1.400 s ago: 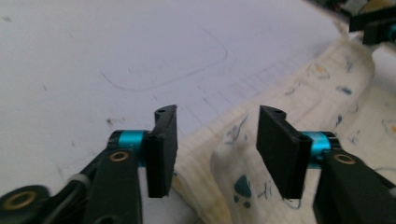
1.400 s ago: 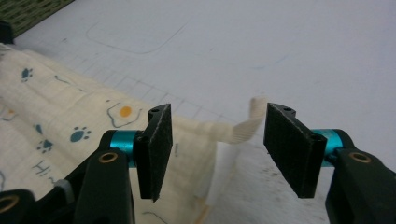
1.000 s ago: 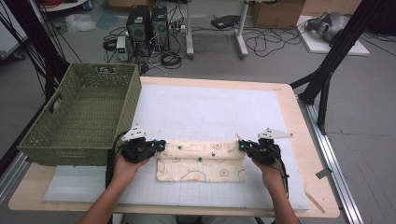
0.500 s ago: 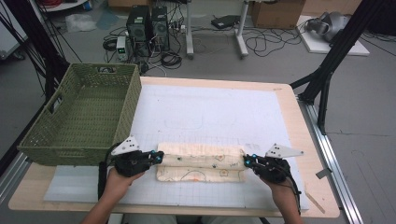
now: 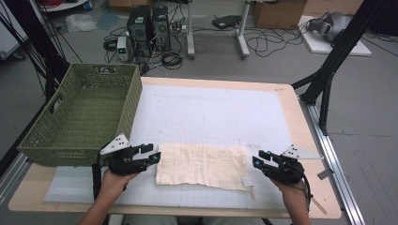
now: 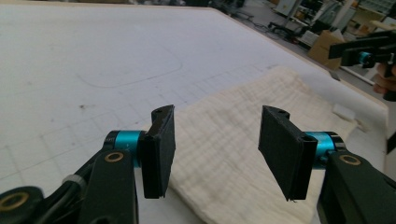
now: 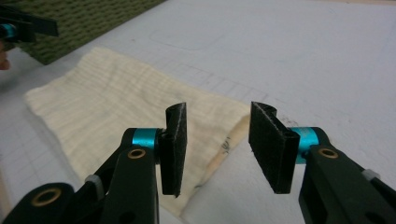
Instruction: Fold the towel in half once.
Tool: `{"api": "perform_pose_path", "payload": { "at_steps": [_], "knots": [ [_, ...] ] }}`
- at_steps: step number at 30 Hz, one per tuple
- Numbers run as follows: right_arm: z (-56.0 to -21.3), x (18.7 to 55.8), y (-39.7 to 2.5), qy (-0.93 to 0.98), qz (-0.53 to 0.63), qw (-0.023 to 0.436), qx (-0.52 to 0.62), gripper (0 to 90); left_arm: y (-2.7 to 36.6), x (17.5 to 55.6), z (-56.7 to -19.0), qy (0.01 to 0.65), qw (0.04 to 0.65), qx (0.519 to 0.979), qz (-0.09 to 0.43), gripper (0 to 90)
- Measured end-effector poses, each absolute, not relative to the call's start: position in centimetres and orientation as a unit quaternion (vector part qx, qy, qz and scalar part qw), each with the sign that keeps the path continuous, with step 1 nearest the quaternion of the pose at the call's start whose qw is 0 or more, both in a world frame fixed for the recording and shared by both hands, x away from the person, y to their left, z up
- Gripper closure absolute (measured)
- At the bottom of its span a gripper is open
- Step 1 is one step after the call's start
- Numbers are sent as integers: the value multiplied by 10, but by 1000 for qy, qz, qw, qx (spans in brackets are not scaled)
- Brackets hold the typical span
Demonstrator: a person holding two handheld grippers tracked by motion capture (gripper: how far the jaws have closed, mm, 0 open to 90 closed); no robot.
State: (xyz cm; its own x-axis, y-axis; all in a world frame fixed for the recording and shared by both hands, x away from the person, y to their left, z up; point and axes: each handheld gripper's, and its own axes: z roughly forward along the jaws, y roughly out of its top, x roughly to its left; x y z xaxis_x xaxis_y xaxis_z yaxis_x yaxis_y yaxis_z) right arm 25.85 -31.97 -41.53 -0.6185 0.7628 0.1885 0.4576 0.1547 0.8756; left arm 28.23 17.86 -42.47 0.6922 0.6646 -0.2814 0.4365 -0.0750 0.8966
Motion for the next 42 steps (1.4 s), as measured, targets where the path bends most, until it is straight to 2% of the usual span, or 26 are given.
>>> {"api": "perform_pose_path", "payload": {
  "at_steps": [5,11,13,17,19,27,36,39,41,42],
  "knots": [
    [-427,266,-308,761,468,137,427,581,173,290,-435,408,512,749,103,472],
    [-445,273,-295,779,447,103,428,596,168,291,-447,418,482,765,83,520],
    [-447,275,-291,783,445,98,423,632,165,292,-450,415,476,772,73,586],
    [-449,277,-286,794,440,96,409,856,159,289,-452,397,461,789,82,840],
    [-447,277,-286,796,441,109,401,863,158,288,-448,391,472,785,90,871],
    [-439,282,-289,772,458,134,419,864,166,291,-443,413,500,755,97,876],
    [-448,292,-281,791,405,151,432,857,161,293,-451,425,457,774,104,863],
    [-448,290,-283,788,406,149,438,825,164,295,-451,434,453,771,104,789],
    [-447,290,-288,778,413,154,448,747,166,296,-449,439,456,766,112,643],
    [-445,290,-291,771,418,158,454,705,166,297,-446,441,462,761,114,599]
  ]
}}
